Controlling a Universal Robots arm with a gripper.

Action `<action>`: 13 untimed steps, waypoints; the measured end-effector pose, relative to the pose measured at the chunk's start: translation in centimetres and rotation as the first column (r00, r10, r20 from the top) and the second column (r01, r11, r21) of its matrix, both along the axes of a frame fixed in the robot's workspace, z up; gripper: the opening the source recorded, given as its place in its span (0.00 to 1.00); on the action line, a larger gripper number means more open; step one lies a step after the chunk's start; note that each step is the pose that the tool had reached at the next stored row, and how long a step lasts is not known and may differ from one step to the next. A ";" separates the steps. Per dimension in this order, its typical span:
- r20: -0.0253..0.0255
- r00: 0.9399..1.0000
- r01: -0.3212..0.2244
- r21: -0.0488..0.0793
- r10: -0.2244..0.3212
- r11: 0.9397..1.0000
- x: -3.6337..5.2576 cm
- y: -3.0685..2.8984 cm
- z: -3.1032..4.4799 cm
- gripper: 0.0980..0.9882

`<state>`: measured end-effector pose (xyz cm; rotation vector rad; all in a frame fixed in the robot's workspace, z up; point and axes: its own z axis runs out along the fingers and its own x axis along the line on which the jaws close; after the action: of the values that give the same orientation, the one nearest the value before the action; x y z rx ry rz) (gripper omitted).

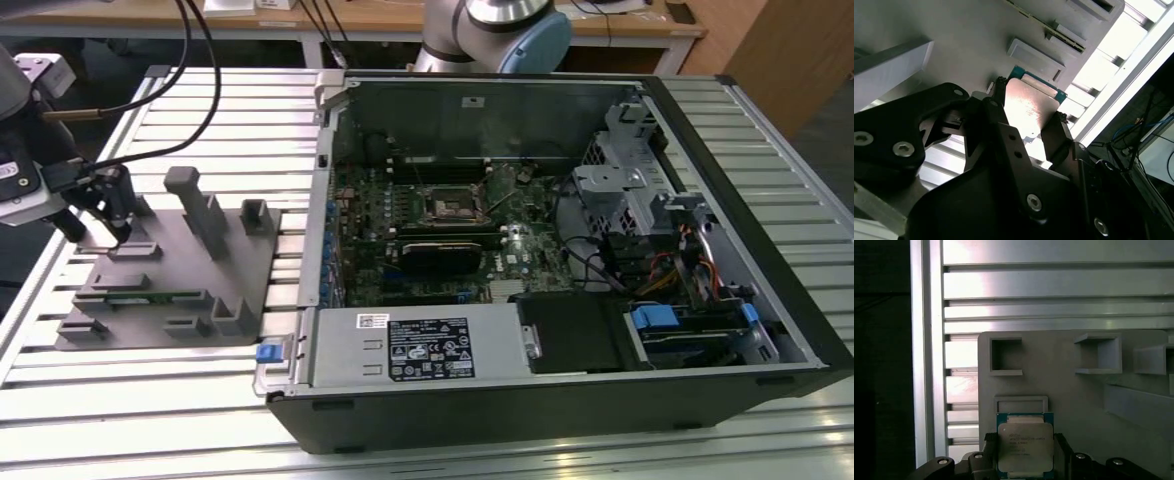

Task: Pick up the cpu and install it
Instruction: 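Pick up the cpu and move it towards the insertion slot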

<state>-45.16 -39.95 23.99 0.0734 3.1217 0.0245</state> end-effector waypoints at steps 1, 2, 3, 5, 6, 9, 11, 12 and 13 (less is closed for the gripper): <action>0.000 1.000 0.000 0.000 0.000 1.000 0.00 0.00 0.02 0.49; 0.000 1.000 0.000 0.000 0.000 1.000 0.00 0.00 0.04 0.49; 0.000 1.000 0.000 0.000 0.000 1.000 0.00 0.01 0.06 0.49; 0.000 1.000 0.000 0.000 0.000 1.000 0.00 0.01 0.09 0.49; 0.000 1.000 0.000 0.000 0.000 1.000 0.00 0.01 0.10 0.49; 0.000 1.000 0.000 0.000 0.000 1.000 0.00 0.02 0.16 0.49; 0.000 1.000 0.000 0.000 0.000 1.000 0.00 0.03 0.20 0.49; 0.000 1.000 0.000 0.000 0.000 1.000 0.00 0.03 0.21 0.49; 0.000 1.000 0.000 0.000 0.000 1.000 0.00 0.03 0.23 0.49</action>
<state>-45.16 -39.92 24.22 0.0733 3.1217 0.0245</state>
